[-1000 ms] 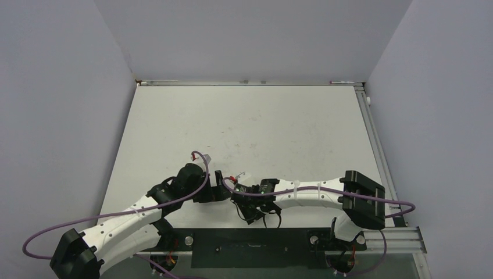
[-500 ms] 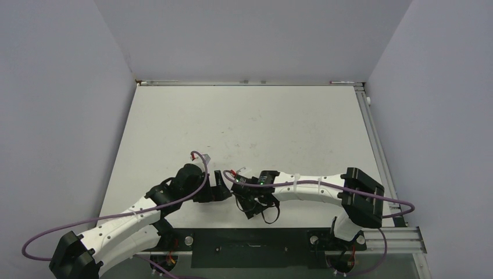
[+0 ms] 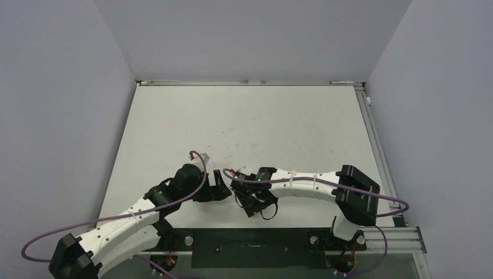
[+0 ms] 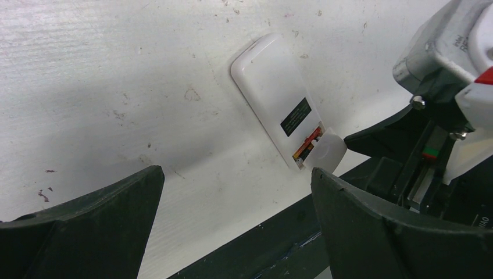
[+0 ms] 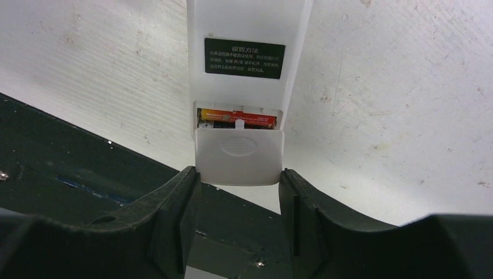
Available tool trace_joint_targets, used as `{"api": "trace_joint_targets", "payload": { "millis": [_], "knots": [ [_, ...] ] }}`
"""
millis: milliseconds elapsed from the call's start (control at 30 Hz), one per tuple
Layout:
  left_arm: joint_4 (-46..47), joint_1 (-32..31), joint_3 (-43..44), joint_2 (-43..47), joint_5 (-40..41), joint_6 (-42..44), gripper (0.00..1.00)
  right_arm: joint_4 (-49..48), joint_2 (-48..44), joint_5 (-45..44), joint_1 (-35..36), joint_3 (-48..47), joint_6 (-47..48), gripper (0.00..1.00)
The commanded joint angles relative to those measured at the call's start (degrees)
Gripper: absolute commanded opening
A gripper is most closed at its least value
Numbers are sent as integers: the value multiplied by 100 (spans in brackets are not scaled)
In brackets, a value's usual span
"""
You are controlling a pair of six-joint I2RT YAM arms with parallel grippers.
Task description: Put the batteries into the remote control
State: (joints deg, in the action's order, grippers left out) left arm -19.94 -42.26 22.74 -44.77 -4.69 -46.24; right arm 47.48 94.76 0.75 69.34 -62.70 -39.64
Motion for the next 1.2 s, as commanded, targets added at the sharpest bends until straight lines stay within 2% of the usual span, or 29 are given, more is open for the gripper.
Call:
{"api": "trace_joint_targets", "payload": {
  "millis": [0, 1167],
  "knots": [
    [139, 34, 11, 75, 65, 51, 96, 42, 101, 65, -41, -258, 54, 20],
    [193, 34, -33, 177, -17, 19, 96, 120, 344, -53, -186, -436, 5, 20]
  ]
}}
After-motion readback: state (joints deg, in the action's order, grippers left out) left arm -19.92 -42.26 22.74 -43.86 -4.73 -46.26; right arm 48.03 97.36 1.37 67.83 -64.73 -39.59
